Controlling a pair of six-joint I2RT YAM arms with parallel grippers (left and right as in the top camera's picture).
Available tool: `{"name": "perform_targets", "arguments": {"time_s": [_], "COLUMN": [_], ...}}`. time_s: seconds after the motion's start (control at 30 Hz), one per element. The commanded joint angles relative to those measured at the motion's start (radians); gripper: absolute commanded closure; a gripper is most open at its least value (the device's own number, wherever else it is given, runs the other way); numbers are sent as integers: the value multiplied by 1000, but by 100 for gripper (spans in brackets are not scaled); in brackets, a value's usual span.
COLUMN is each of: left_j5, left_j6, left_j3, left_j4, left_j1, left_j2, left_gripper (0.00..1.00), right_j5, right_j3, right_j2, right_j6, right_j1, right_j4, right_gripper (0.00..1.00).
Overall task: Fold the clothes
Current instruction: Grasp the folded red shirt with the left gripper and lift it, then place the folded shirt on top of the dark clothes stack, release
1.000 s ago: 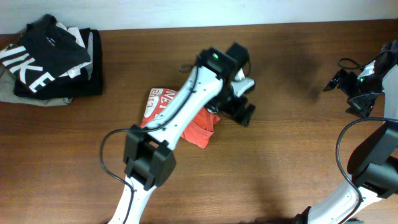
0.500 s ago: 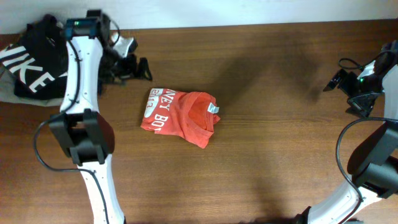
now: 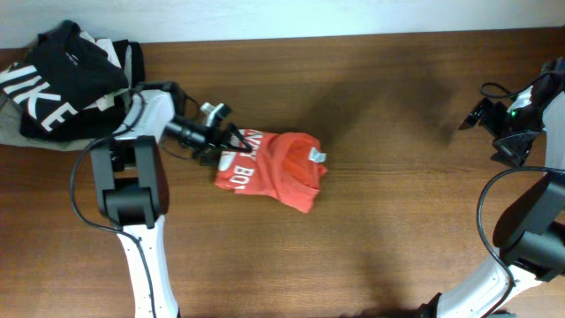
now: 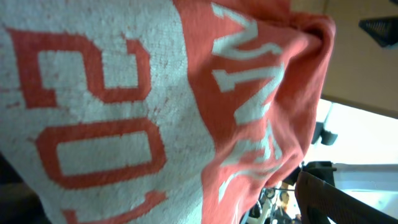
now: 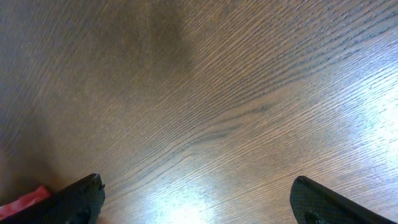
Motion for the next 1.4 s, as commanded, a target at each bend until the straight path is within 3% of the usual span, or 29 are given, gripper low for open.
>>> {"name": "perform_targets", "arguments": {"time_s": [0.0, 0.07, 0.23, 0.27, 0.3, 0.33, 0.4, 0.5, 0.6, 0.8, 0.97, 1.1, 1.37], "left_j5": [-106, -107, -114, -125, -125, -128, -150, -313, -440, -547, -669, -711, -754], "left_j6": [-79, -98, -173, -173, -173, -174, -188, -267, -274, -269, -224, -227, -364], "left_j3": [-92, -90, -90, -90, -90, -90, -87, -36, 117, 479, 605, 698, 877], "left_j4": [114, 140, 187, 190, 194, 199, 214, 215, 174, 142, 203, 230, 264], "left_j1": [-69, -82, -109, -120, -129, -137, -139, -110, -42, 99, 179, 223, 318], "left_j2": [69, 69, 69, 69, 69, 69, 69, 69, 69, 69, 69, 69, 68], "left_gripper": [20, 33, 34, 46, 66, 99, 99, 100, 99, 100, 100, 99, 100], "right_j5": [5, 5, 5, 5, 5, 5, 5, 5, 5, 5, 5, 5, 5], "right_j3": [17, 17, 17, 17, 17, 17, 17, 17, 17, 17, 17, 17, 17], "right_j2": [3, 3, 3, 3, 3, 3, 3, 3, 3, 3, 3, 3, 3], "right_j6": [5, 5, 5, 5, 5, 5, 5, 5, 5, 5, 5, 5, 5], "right_j1": [0, 0, 0, 0, 0, 0, 0, 0, 0, 0, 0, 0, 0], "right_j4": [0, 0, 0, 0, 0, 0, 0, 0, 0, 0, 0, 0, 0], "right_gripper": [1, 1, 1, 1, 1, 1, 1, 1, 1, 2, 1, 1, 1]}}
